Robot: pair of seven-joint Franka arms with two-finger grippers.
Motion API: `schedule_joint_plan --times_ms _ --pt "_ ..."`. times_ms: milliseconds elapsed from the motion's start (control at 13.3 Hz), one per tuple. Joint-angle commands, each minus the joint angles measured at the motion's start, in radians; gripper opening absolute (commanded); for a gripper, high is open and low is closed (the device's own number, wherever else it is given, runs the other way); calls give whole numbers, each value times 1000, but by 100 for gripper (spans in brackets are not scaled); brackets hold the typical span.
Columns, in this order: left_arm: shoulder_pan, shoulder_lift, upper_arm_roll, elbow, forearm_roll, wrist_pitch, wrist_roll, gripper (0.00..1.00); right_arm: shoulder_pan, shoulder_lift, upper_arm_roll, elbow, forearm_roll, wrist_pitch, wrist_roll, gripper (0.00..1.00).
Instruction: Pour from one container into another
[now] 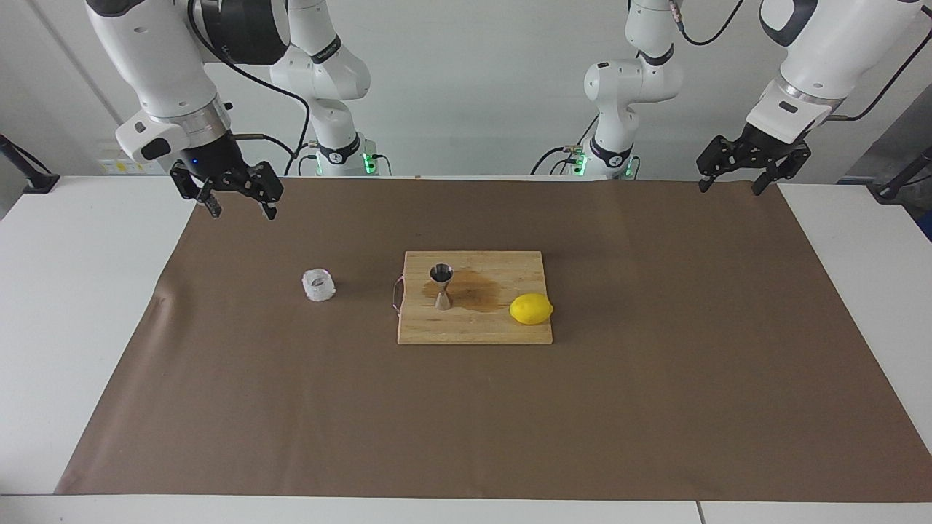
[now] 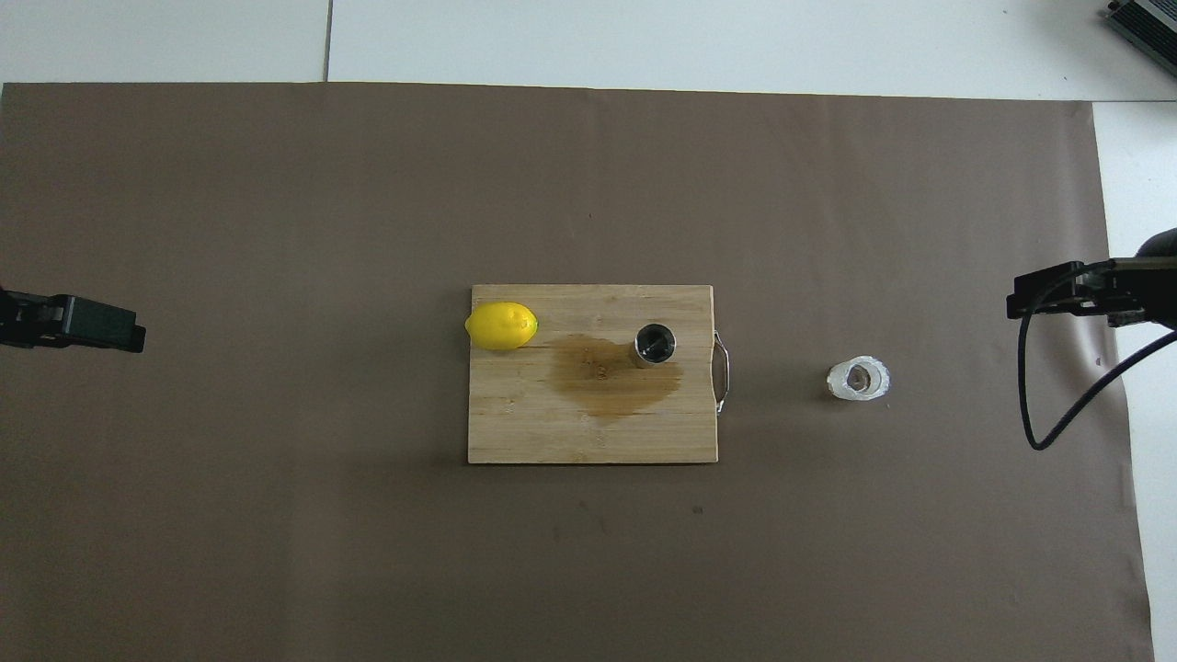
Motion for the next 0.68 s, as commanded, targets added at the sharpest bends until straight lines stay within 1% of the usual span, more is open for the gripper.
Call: schedule_joint_plan --times_ms 0,603 --pt "-5 -25 7 -22 13 -2 8 100 16 -36 -10 -40 -26 1 20 100" --pt "-5 -24 7 -24 13 -2 8 100 29 -29 -3 -34 -31 -1 52 100"
